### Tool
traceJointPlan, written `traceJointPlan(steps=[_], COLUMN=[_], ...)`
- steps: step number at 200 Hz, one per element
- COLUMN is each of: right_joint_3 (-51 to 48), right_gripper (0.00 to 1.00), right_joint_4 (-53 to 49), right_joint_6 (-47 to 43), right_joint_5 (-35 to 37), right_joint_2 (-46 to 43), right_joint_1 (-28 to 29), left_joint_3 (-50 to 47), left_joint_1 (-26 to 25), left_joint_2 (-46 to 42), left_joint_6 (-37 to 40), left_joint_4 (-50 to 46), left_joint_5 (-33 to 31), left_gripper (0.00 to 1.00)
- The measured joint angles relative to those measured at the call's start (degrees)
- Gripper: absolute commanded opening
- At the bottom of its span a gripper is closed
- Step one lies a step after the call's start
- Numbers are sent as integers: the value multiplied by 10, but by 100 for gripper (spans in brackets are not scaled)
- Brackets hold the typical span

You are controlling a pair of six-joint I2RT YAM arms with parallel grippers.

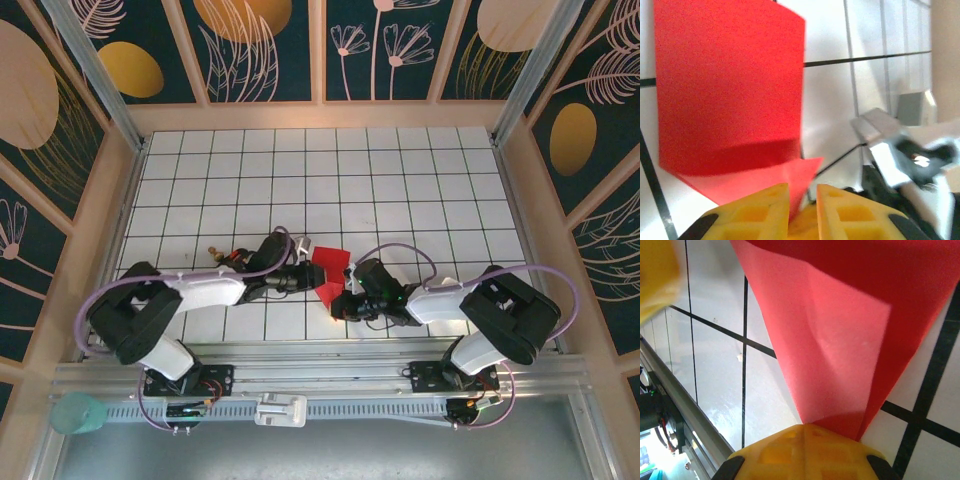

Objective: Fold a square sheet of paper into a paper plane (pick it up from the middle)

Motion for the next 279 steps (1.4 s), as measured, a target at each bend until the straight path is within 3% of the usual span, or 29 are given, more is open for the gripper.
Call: traceJointPlan(steps=[7, 85, 182, 279], right_joint_3=[0, 0, 3, 24], right_gripper=[0, 0, 0, 0], right_joint_4=[0, 0, -9, -61], right_joint_6=[0, 0, 2, 2], right_joint_5=[0, 1, 3, 13], right_joint_2=[0, 0, 0, -3], right_joint_1=[0, 0, 0, 3], left_joint_3=[-9, -27, -9, 19], left_joint_1=[-1, -40, -43, 4], left_joint_2=[-9, 52, 92, 115], left_joint_6=[-8, -56, -62, -24], left_joint_4=[4, 17, 24, 7], left_joint_5=[0, 27, 28, 34], left_gripper=[0, 0, 0, 0])
